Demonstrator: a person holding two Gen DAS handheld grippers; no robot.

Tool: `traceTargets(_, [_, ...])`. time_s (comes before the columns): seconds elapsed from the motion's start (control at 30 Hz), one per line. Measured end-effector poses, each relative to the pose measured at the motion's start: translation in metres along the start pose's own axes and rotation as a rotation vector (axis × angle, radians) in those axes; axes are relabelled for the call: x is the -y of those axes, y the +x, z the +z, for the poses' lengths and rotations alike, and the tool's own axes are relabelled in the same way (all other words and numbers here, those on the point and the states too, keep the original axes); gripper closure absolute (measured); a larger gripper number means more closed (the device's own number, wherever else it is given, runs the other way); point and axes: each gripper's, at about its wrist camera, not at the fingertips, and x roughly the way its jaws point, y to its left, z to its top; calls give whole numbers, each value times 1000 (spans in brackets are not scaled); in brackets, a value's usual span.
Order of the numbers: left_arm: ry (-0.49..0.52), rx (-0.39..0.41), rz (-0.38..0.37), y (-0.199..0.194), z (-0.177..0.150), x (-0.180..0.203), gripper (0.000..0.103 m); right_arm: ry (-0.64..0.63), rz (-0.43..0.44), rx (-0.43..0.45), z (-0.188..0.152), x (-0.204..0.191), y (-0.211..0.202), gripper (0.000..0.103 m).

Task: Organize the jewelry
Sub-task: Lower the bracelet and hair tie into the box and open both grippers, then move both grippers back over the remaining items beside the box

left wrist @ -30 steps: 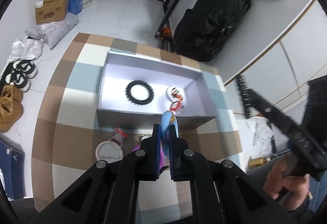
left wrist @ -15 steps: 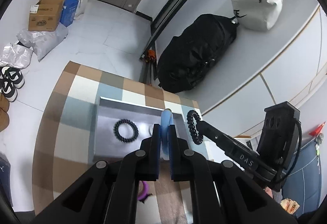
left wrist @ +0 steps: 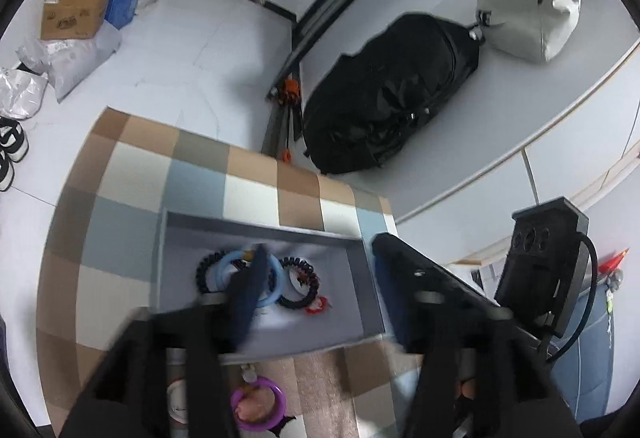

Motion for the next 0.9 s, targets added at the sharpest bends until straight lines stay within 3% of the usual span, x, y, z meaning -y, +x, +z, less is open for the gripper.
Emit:
traceTargets(0.1, [-16,0,-8,-2,-1,-5,44,14,2,21,3,4,-6,45])
traceTargets(0.17, [-24,-2,24,-3,-2,-8,44,28,13,24,3,6,-7,32])
traceTargets(0.6, [49,27,208,-10,-13,-4,43,-40,-7,17,-7,-11,-10,17])
traceTargets(0.9, [118,67,269,-23,-26,1,43,-95,-28,39,-20,-26,-17,9])
